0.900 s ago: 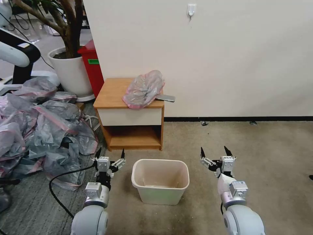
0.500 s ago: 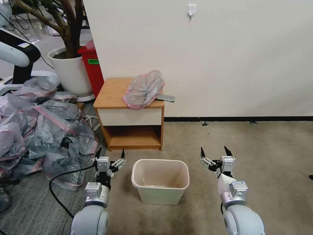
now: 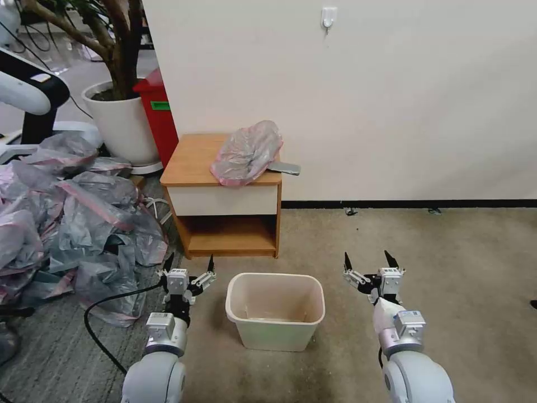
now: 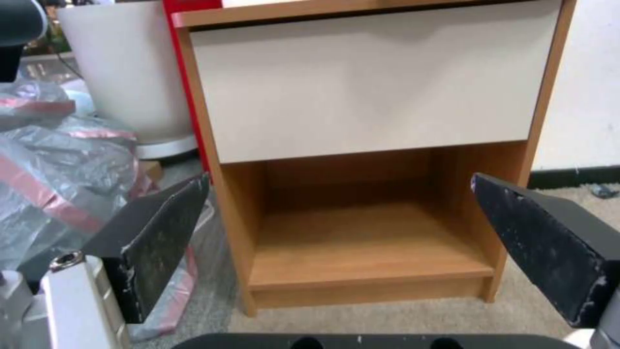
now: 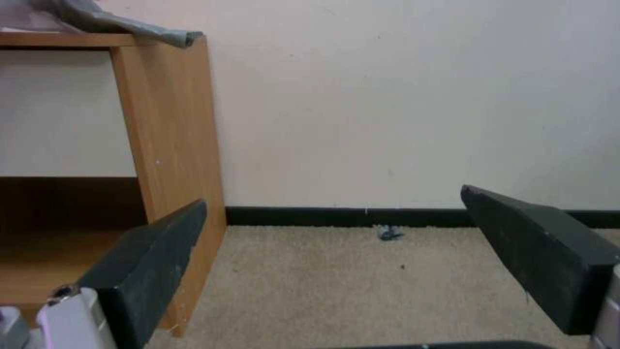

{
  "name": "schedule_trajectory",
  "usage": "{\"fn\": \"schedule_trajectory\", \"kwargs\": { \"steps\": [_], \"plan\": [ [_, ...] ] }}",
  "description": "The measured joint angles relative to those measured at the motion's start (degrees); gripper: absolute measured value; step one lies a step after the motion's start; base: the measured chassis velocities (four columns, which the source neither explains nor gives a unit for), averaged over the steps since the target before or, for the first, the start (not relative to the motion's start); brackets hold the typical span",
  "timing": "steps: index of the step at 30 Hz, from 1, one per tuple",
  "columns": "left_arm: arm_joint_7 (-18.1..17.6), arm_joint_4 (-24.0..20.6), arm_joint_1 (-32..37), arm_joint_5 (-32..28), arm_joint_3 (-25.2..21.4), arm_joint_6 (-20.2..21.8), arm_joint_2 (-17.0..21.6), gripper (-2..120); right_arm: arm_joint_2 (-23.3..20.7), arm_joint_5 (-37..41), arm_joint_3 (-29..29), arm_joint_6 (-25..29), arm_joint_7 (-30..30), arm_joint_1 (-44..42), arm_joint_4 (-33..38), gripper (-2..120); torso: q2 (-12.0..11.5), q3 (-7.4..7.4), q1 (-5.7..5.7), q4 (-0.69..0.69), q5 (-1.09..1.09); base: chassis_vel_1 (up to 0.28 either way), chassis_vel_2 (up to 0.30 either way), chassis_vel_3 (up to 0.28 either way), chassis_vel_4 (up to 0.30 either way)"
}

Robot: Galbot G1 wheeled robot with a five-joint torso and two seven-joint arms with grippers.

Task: Pick up the garbage bag from the table and place it over the trash can.

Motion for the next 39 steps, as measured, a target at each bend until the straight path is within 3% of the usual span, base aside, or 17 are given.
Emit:
{"fn": "schedule_trajectory", "kwargs": {
  "steps": [34, 39],
  "plan": [
    [0.0, 0.0, 0.0, 0.0, 0.0, 0.0, 0.0, 100, 0.0, 0.0, 0.0, 0.0, 0.0, 0.0, 0.0, 100, 0.0, 0.00, 0.00, 0.00, 0.00, 0.000, 0.000, 0.000, 0.000],
    [0.0, -3.0, 1.3, -1.0, -0.5, 1.7, 0.2, 100, 0.1, 0.1, 0.1, -0.4, 0.0, -0.2, 0.5, 100, 0.0, 0.00, 0.00, 0.00, 0.00, 0.000, 0.000, 0.000, 0.000]
  ]
}}
